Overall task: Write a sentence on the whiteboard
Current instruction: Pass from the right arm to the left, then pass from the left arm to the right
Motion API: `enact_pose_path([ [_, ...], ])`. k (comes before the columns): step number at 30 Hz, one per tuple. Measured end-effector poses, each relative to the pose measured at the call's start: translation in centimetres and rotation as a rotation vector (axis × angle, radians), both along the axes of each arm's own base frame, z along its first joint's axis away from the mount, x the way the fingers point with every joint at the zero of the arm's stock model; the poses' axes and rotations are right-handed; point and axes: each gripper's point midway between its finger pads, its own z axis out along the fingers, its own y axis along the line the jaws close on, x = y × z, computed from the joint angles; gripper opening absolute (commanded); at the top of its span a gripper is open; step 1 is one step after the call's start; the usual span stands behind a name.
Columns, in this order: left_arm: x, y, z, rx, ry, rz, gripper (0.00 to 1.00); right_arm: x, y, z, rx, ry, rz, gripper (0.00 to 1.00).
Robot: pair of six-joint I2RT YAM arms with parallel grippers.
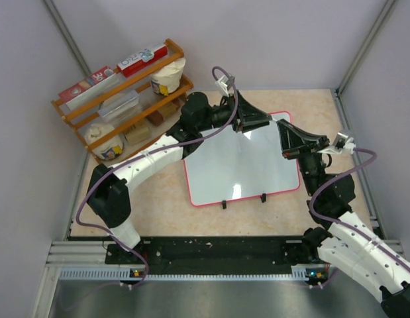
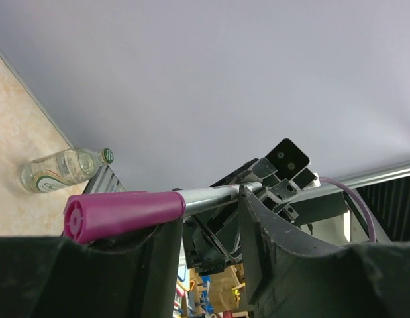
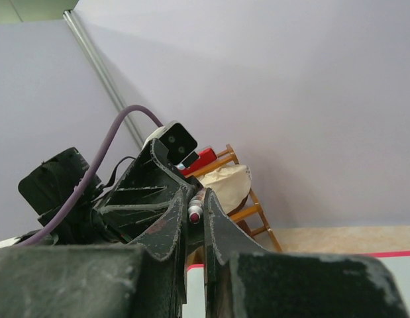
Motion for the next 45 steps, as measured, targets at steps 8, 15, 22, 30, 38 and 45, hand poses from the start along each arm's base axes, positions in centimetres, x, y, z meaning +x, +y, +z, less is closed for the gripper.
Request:
enact_pose_path([
  [8,0.8,0.0,0.3,-0.013,0.003,0.042,0.35,0.2,0.3,-0.4,-0.004,0.010,0.010,0.00],
  [15,1.4,0.2,1.8,-0.068,-0.007,0.075,0.04,0.4,1.2,-1.9,-0.017,0.044,0.049,0.00],
  [22,1.4,0.3,2.1,-0.080,-0.015,0.082,0.00,0.4,1.6,-2.2,-0.015,0.057,0.072,0.11],
  [30,2.5,0.7,1.9,-0.068,-0.053,0.129,0.00,0.0,3.7,-4.8,-0.070,0.152,0.170,0.72],
  [38,5.2,3.4,0.8,0.040,-0.132,0.215,0.00,0.1,4.8,-7.4,-0.148,0.291,0.217,0.96],
  [45,5.1,6.6,0.8,0.199,-0.260,0.214,0.00,-0.9,5.6,-5.6,-0.243,0.300,0.286,0.99],
])
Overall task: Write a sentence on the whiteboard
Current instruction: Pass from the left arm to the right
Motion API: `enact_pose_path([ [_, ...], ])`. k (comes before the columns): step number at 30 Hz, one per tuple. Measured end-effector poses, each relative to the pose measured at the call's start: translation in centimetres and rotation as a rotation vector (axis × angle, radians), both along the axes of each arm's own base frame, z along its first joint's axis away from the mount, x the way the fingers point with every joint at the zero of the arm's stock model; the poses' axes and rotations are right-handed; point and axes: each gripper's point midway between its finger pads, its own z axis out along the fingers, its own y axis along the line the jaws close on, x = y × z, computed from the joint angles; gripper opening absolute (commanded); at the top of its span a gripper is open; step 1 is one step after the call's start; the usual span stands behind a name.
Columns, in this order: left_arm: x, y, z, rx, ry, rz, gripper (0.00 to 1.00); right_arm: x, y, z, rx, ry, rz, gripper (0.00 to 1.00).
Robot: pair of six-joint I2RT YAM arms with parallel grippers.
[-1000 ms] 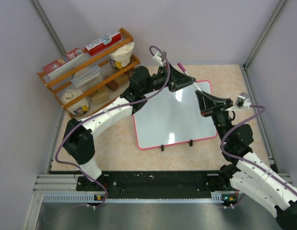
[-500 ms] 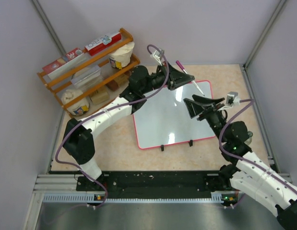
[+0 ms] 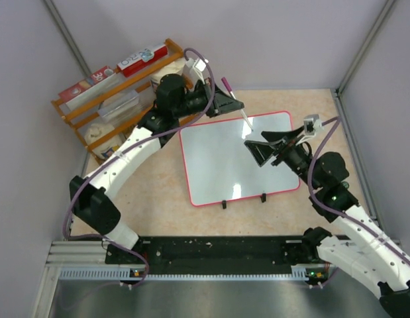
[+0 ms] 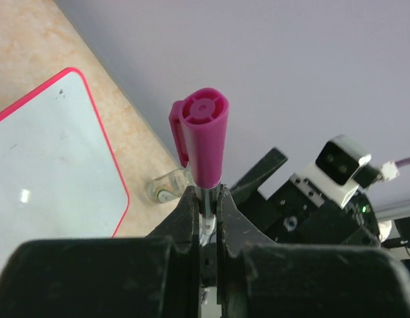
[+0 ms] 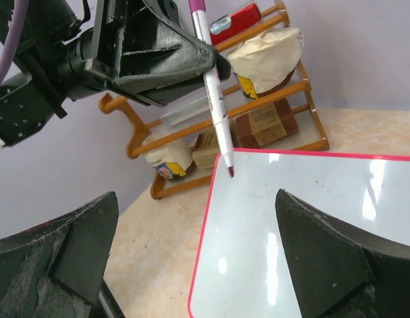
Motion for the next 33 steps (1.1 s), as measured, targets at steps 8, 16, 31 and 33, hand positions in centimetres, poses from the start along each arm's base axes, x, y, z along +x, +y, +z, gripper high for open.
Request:
enact_pose_path([
  [8,-1.4,4.8,-0.6,0.195,-0.069,0.007,0.00,1.4,0.3,0.7,-0.025,0.047,0.145,0.99],
  [16,-4.8,6.0,-1.0,0.295,-0.098,-0.124,0.00,0.8,4.5,0.7,-0.016,0.130,0.460,0.96],
  [31,-8.4,5.2,-3.6,0.319,-0.056,-0.358,0.00,-1.8,9.6,1.1,0.042,0.201,0.856,0.40],
  [33,-8.6,5.1,-3.7,0.316,-0.048,-0.373,0.00,-1.7,9.9,0.9,0.048,0.221,0.873,0.36],
])
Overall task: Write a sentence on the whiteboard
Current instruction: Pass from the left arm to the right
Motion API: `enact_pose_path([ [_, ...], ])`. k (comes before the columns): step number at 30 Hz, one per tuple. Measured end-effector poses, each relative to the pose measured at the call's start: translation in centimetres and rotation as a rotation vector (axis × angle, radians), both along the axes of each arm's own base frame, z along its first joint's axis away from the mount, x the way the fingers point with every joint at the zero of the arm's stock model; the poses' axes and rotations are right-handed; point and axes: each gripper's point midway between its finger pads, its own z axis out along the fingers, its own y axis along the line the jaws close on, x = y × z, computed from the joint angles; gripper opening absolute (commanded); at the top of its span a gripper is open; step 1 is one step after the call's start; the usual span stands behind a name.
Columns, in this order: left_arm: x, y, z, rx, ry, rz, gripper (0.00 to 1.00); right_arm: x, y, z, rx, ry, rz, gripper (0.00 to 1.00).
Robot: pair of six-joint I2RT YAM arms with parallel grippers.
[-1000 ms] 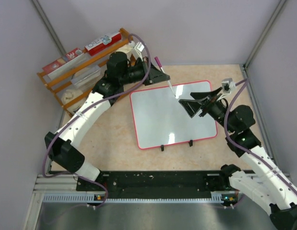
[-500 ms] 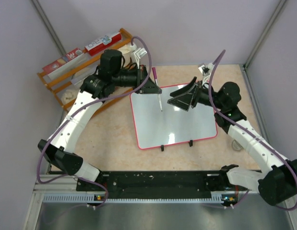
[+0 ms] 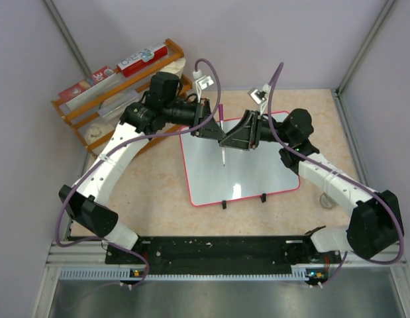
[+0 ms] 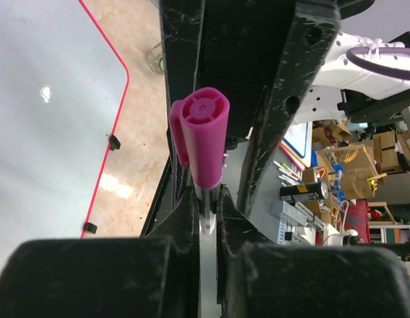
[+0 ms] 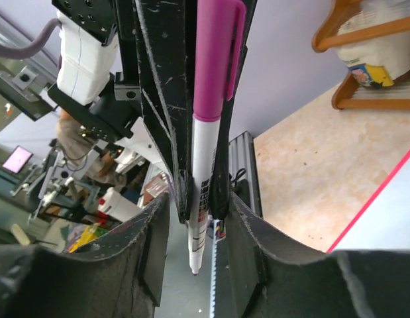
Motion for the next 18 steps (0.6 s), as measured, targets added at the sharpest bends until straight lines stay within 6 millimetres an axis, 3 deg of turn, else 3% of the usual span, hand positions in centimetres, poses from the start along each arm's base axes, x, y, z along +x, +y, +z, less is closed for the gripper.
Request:
enact_pose_path([
  [4,-0.2,0.0,0.0,0.000,0.006,-0.007,0.00,-0.2,0.7,-0.4,-0.006,0.037,0.049,0.34],
  [6,-0.2,0.0,0.0,-0.001,0.007,-0.008,0.00,-0.4,0.9,-0.4,-0.005,0.044,0.070,0.28],
  [10,-0.5,0.0,0.4,-0.010,0.011,-0.027,0.00,-0.8,0.9,-0.3,-0.003,0.046,0.102,0.00],
  [15,-0.6,0.0,0.5,-0.010,0.010,-0.028,0.00,-1.1,0.9,0.0,0.005,0.045,0.122,0.00],
  [18,-0.6,0.0,0.7,-0.008,0.006,-0.020,0.05,-1.1,0.9,0.2,0.013,0.045,0.124,0.00],
])
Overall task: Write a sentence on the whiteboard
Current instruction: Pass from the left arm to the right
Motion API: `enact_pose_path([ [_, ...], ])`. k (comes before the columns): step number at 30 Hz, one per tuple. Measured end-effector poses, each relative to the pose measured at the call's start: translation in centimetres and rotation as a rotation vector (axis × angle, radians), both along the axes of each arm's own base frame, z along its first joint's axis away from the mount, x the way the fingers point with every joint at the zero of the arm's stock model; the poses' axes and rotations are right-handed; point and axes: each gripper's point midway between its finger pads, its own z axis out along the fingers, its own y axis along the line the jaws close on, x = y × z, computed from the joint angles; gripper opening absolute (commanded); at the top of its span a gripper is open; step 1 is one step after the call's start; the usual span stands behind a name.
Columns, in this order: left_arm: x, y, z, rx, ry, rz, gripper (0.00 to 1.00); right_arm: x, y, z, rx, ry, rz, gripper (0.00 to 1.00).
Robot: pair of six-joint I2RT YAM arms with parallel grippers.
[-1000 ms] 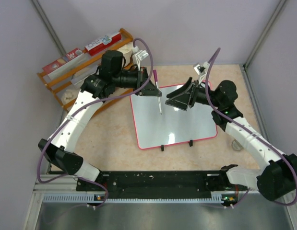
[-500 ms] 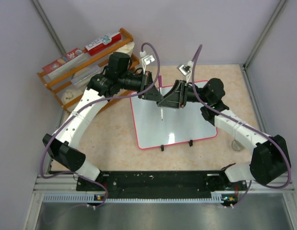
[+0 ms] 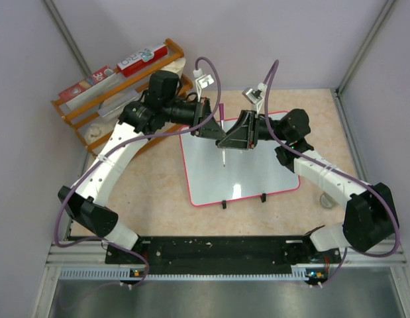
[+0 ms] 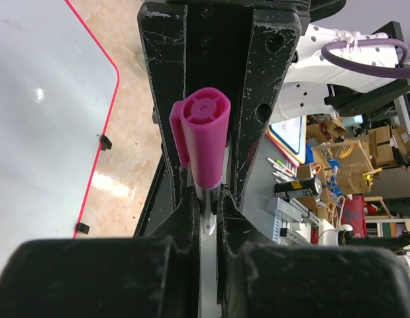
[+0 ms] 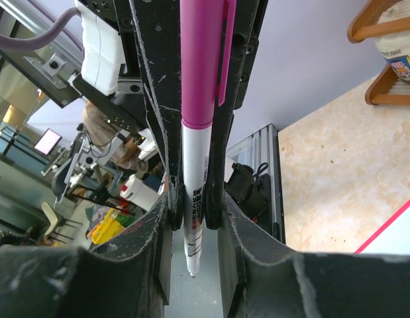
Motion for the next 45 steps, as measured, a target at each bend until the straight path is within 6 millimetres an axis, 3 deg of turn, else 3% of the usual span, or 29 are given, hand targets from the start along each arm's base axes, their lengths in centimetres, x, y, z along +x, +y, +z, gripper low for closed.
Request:
enact_pose_path([
  [4,0.0,0.1,0.5,-0.002,-0.019,0.021,0.00,0.0,0.0,0.5,0.020,-0.014,-0.006,0.00],
  [9,-0.1,0.3,1.3,-0.011,-0.044,0.038,0.00,-0.1,0.1,1.2,0.047,-0.037,-0.012,0.44],
  [14,0.6,0.5,1.6,-0.023,-0.060,0.069,0.00,-0.5,0.0,1.7,0.066,-0.058,-0.003,0.50],
  [17,0.6,0.5,1.5,-0.022,-0.063,0.075,0.00,-0.6,0.0,1.6,0.068,-0.056,0.000,0.40],
  [18,0.6,0.5,1.6,-0.025,-0.062,0.073,0.00,-0.6,0.0,1.6,0.068,-0.056,-0.002,0.27],
  [20,0.2,0.5,1.9,-0.036,-0.060,0.059,0.00,-0.5,0.0,1.6,0.068,-0.050,-0.006,0.15],
  [21,0.1,0.5,2.1,-0.042,-0.066,0.053,0.00,-0.4,0.0,1.5,0.067,-0.043,-0.007,0.02],
  [22,0.0,0.5,2.1,-0.042,-0.067,0.053,0.00,-0.5,0.0,1.4,0.067,-0.041,-0.006,0.00],
  [24,0.3,0.7,2.3,-0.044,-0.078,0.069,0.02,-0.6,-0.1,1.2,0.059,-0.035,0.003,0.00],
  [28,0.4,0.7,2.4,-0.045,-0.077,0.075,0.24,-0.5,-0.1,1.2,0.064,-0.038,-0.003,0.00],
  [32,1.0,0.8,2.3,-0.037,-0.094,0.107,0.59,-0.5,-0.1,1.3,0.063,-0.041,-0.008,0.00],
  [39,1.9,1.2,2.1,-0.027,-0.107,0.151,0.76,-0.5,-0.4,2.2,0.067,-0.061,-0.091,0.00],
  [45,1.5,1.7,1.7,-0.018,-0.112,0.170,0.78,1.0,-1.6,2.4,0.081,-0.029,-0.292,0.00],
])
